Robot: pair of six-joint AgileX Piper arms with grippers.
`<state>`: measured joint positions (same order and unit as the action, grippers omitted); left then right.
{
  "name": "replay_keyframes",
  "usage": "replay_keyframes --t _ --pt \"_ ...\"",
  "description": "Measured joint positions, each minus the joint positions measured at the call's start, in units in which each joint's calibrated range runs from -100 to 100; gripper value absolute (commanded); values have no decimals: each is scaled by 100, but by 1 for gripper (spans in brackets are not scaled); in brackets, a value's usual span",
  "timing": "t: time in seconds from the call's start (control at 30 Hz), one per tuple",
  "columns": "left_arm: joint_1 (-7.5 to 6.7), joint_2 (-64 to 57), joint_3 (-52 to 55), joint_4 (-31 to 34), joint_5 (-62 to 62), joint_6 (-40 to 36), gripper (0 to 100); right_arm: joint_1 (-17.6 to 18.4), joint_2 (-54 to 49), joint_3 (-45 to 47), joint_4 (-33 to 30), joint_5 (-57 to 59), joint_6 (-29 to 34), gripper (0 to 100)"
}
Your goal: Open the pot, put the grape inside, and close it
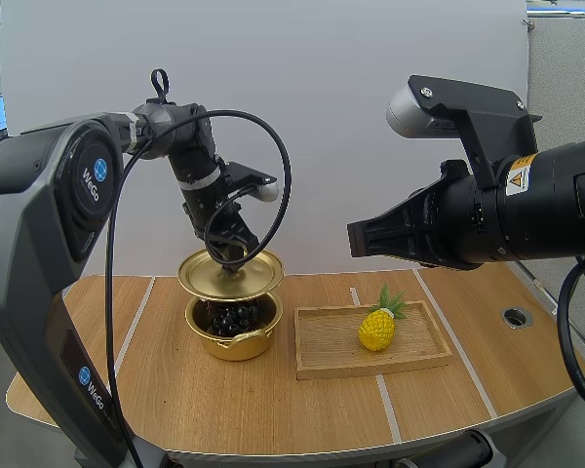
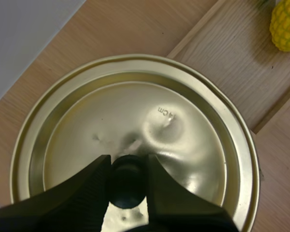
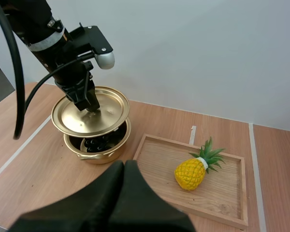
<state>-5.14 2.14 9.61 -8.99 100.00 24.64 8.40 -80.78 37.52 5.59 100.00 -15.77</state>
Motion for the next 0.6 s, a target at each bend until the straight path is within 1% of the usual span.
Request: replay_keyframes --t 0.43,0.5,0.53,0.6 --pt "0 0 664 -12 0 163 0 0 0 0 0 0 0 0" --pt "0 0 675 -12 -144 171 0 0 0 0 0 0 0 0" --pt "0 0 685 -12 -508 205 0 0 0 0 0 0 0 0" --pt "0 0 685 -12 -635 225 0 -16 0 0 0 0 0 0"
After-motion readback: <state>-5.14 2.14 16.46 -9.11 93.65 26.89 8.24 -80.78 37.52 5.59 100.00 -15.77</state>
